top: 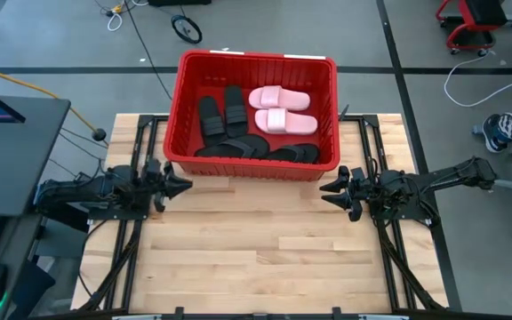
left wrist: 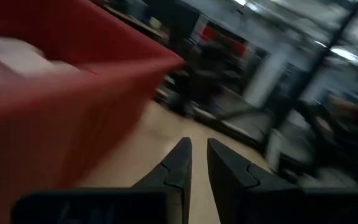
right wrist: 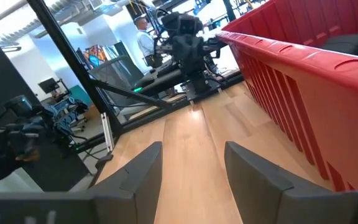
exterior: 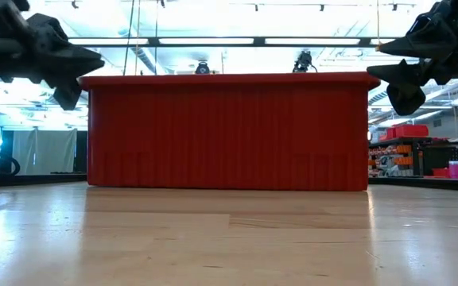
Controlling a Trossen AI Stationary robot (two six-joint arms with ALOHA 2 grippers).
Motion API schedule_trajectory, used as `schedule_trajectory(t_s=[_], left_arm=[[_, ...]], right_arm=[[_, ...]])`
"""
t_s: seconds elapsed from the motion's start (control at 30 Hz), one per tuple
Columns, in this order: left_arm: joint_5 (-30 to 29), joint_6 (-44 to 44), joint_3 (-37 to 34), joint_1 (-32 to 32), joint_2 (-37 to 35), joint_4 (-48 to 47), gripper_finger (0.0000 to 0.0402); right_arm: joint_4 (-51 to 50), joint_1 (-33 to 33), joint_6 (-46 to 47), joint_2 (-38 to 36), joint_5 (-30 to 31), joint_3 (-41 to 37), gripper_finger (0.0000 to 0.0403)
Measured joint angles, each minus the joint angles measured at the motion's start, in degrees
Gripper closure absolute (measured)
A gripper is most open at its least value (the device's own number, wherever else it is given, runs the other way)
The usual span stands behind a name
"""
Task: Pick and place slides into bin
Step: Return to Home Position
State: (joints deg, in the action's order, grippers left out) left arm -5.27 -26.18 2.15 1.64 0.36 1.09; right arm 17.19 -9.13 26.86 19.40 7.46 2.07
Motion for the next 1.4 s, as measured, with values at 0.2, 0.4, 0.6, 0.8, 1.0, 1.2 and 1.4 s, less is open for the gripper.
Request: schedule_trajectory(t_s=[0.2,0.4,0.6,0.8,1.0,1.2,1.4], left_arm=[[9.1,-1.4,0.0,0.0,0.0,-0.6,0.0357],[7.8,-2.0,0.2,0.0,0.0,-3.7,0.0354],[7.5,-3.2,0.2,0.0,0.0,-4.0,0.0346],[7.5,-3.2,0.2,0.0,0.0,-4.0,0.0349],[7.5,-3.2,0.2,0.0,0.0,-4.1,0.0352],[7.6,-3.2,0.2,0.0,0.0,-4.1,0.0342],[7.6,-3.2,0.2,0.0,0.0,-4.2,0.0343]], right_arm=[[0.0,0.0,0.0,0.0,0.0,0.0,0.0223],[-1.1,0.0,0.0,-2.7,0.0,0.0,0.0223],[-1.3,0.0,0.0,-7.9,0.0,0.2,0.0223],[-1.4,0.0,0.0,-9.2,0.0,0.2,0.0223],[-1.3,0.0,0.0,-9.2,0.0,0.2,0.0223],[-1.3,0.0,0.0,-9.2,0.0,0.1,0.0223],[-4.1,0.0,0.0,-10.6,0.0,-1.5,0.0223]])
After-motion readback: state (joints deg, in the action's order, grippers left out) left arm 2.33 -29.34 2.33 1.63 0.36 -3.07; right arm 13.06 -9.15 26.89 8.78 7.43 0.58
